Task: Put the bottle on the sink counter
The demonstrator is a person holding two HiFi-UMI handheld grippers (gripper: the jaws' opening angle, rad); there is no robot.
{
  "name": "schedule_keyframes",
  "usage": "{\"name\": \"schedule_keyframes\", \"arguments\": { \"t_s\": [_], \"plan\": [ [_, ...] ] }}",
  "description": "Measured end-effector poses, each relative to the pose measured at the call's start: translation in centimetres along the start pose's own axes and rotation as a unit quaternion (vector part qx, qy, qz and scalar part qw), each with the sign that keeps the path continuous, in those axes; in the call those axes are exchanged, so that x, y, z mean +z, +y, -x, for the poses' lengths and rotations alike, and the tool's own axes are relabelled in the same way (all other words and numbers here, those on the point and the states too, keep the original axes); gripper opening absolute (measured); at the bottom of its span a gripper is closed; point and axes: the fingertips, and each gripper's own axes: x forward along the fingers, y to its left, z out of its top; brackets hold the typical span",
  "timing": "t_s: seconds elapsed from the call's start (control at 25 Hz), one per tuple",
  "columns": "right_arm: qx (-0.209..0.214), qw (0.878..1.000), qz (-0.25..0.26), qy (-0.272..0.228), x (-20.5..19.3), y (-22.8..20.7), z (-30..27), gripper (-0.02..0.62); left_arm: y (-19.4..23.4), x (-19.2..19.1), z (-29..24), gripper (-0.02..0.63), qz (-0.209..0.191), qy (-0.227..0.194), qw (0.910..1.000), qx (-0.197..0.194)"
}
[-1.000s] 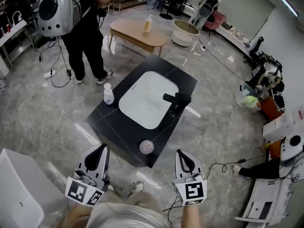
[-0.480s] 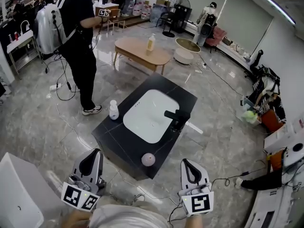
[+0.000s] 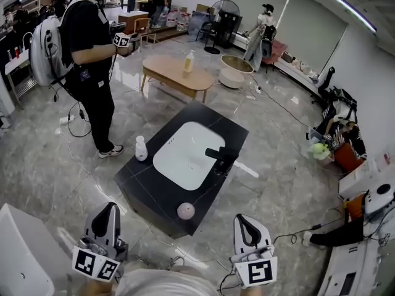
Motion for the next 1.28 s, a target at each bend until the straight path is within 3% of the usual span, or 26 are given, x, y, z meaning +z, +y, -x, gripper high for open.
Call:
{"name": "schedule_keyframes", "arguments": {
  "t_s": [1.28],
  "plan": [
    [0.028,1.0,0.006,-0.002,-0.6,1.4,-0.6,0.011,-0.6,-0.6,0.2,0.017,-0.007,0.011,0.9999,0.005]
  ]
}}
